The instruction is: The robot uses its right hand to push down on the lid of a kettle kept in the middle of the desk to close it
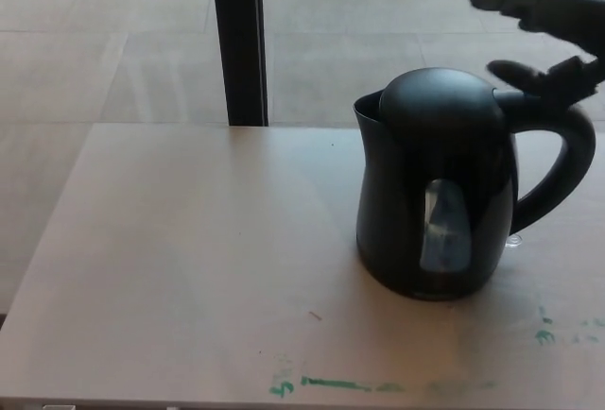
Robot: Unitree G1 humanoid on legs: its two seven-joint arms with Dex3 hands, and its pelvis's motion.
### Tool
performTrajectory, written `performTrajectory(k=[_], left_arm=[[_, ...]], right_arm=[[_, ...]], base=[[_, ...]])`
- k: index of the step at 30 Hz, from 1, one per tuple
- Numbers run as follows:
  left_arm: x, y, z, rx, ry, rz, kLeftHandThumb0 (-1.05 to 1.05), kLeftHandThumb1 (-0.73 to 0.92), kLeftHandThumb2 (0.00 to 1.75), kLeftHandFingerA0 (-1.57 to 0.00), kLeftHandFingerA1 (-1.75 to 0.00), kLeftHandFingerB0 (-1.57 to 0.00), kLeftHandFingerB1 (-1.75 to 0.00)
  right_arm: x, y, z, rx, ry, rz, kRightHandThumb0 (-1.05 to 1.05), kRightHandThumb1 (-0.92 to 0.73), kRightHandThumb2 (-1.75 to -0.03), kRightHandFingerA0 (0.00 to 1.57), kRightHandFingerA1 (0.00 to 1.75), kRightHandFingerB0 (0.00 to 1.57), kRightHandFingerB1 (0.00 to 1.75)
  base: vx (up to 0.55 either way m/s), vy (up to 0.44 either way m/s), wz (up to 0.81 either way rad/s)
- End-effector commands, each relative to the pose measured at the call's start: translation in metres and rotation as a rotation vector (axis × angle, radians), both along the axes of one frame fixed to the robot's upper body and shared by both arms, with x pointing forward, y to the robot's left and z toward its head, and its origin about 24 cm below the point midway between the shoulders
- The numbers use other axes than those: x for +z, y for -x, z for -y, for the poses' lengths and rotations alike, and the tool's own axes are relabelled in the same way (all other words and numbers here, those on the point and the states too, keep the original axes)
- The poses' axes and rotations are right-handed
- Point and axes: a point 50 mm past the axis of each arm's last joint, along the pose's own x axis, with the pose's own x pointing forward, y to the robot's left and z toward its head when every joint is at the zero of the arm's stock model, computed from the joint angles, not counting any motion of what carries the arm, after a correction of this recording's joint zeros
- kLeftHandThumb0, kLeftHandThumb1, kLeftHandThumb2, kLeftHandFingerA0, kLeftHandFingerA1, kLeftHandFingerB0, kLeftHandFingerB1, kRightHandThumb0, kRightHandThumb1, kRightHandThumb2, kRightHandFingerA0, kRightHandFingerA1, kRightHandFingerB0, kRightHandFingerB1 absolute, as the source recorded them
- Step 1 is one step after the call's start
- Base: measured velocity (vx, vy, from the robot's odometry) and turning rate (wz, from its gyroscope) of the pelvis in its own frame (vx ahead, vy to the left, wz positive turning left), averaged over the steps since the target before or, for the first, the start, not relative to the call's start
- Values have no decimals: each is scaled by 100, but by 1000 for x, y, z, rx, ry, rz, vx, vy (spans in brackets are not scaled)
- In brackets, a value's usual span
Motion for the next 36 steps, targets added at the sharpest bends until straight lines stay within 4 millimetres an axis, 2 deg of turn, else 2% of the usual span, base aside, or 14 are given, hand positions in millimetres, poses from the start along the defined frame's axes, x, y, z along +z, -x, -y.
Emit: performTrajectory(k=[1, 6, 11, 13, 17, 18, 19, 20, 22, 23, 27, 30, 33, 36], left_arm=[[4, 5, -5, 18, -7, 4, -69, 67, 61, -49, -48, -30, -33], [4, 7, -6, 3, -23, -10, -69, 54, 90, -44, -58, -28, -47], [5, 7, -6, 18, -4, 2, -67, 68, 61, -45, -49, -31, -35], [6, 8, -7, -15, -30, -22, -74, 54, 92, -45, -59, -30, -48], [7, 6, -7, -54, -35, -26, -71, 72, 62, -46, -47, -33, -34], [6, 7, -7, -37, -36, -26, -71, 70, 61, -50, -48, -36, -34], [4, 9, -7, 10, -27, -25, -69, 67, 61, -52, -48, -39, -35], [3, 8, -5, 18, -16, -12, -68, 67, 60, -50, -54, -39, -36], [3, 7, -5, 18, -12, -6, -68, 67, 60, -50, -54, -39, -36], [3, 6, -4, 17, -11, -10, -74, 57, 92, -48, -62, -33, -49], [4, 2, -4, -18, -6, -3, -69, 56, 94, -43, -60, -26, -48], [3, 2, -3, 3, 14, 13, -67, 69, 61, -46, -49, -34, -35], [0, 2, 0, 39, 21, 11, -68, 51, 90, -50, -63, -32, -49], [0, 0, 1, 20, 18, 16, -68, 67, 60, -49, -50, -36, -35]], right_arm=[[9, 24, 64, -131, -183, 78, -95, -75, -117, 8, 20, 7, 12], [12, 58, 130, -275, -362, 146, -95, -74, -113, 3, 18, 13, 12], [1, 88, 174, -399, -428, 197, -92, -73, -113, 2, 30, 14, 21], [-23, 128, 210, -503, -484, 240, -92, -70, -114, 3, 53, 1, 42], [-42, 148, 224, -559, -530, 244, -100, -74, -115, 1, 58, 8, 51], [-54, 159, 230, -594, -563, 239, -42, -35, -103, 3, 57, 0, 52], [-85, 182, 240, -690, -618, 254, -103, -66, -99, 14, 77, 17, 64], [-109, 200, 248, -763, -630, 225, -95, -66, -107, 21, 72, 14, 60], [-117, 208, 250, -789, -632, 215, -95, -66, -107, 21, 72, 14, 60], [-129, 217, 251, -819, -653, 201, -90, -84, -66, 17, 61, 16, 41], [-188, 262, 252, -950, -780, 153, -76, -84, -66, 13, 54, 16, 31], [-217, 281, 247, -1051, -878, 159, -75, -65, -97, 17, 59, 15, 44], [-245, 306, 234, -1134, -901, 133, -74, -84, -66, 14, 51, 19, 30], [-267, 325, 224, -1183, -906, 81, -78, -82, -65, 15, 53, 16, 31]], base=[[0, 0, 0], [0, 0, 0], [0, 0, 0], [0, 0, 0], [0, 0, 0], [0, 0, 0], [0, 0, 0], [0, 0, 0], [0, 0, 0], [0, 0, 0], [0, 0, 0], [0, 0, 0], [0, 0, 0], [0, 0, 0]])
